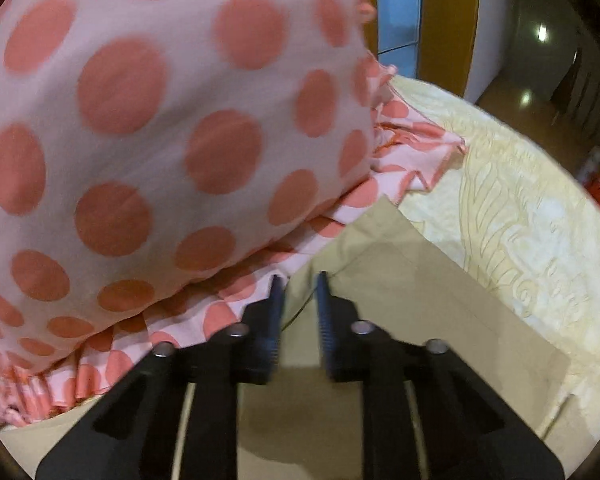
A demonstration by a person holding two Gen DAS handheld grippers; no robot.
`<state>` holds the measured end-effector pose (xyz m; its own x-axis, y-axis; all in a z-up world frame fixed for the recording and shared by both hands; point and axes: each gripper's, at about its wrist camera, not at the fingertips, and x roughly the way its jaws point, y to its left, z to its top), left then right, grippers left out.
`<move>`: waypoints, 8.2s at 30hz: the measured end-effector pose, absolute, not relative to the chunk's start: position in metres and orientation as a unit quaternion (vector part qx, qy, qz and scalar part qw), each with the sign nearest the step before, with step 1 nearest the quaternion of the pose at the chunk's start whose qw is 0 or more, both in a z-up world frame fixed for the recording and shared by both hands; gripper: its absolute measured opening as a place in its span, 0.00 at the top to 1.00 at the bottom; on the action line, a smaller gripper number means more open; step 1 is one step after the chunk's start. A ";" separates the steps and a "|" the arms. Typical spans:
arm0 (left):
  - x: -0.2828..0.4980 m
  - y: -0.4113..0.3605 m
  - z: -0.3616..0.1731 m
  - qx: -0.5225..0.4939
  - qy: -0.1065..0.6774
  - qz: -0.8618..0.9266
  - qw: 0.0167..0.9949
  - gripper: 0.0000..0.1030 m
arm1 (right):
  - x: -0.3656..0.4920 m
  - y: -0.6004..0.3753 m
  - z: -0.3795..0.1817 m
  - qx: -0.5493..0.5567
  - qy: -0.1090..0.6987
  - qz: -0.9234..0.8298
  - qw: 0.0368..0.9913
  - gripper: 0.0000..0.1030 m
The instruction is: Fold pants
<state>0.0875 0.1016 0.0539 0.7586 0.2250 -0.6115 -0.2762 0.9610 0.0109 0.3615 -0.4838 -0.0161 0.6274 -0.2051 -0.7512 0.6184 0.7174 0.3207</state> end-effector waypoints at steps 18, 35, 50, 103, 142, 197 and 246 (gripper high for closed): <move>0.092 0.146 0.096 -0.080 0.273 0.089 0.954 0.02 | 0.086 -0.465 -0.040 0.488 0.272 -0.030 0.829 0.92; 0.234 0.164 0.079 -0.282 0.348 -0.043 0.893 0.03 | 0.063 -0.485 -0.034 0.523 0.160 0.011 0.837 0.98; 0.323 0.170 0.042 -0.295 0.416 0.010 0.860 0.97 | 0.052 -0.486 -0.023 0.513 0.148 0.011 0.846 0.98; -0.045 0.264 0.023 -0.335 0.251 0.106 0.902 0.23 | 0.041 -0.315 0.062 0.180 0.116 0.077 0.974 0.94; 0.029 0.328 0.038 -0.347 0.286 0.184 0.874 0.91 | 0.047 -0.134 0.025 0.136 0.261 0.332 0.896 0.01; 0.219 0.085 0.072 -0.055 0.407 -0.188 0.892 0.91 | 0.185 -0.261 0.048 0.199 0.329 0.250 0.889 0.89; 0.047 0.070 0.014 0.022 0.378 -0.030 0.925 0.02 | 0.053 -0.155 -0.015 0.013 0.339 0.016 0.940 0.01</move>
<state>0.0467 0.0703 0.0140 0.7127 -0.0394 -0.7004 0.0721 0.9972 0.0173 0.0528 -0.1547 -0.0154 0.7690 0.0389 -0.6381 -0.0216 0.9992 0.0348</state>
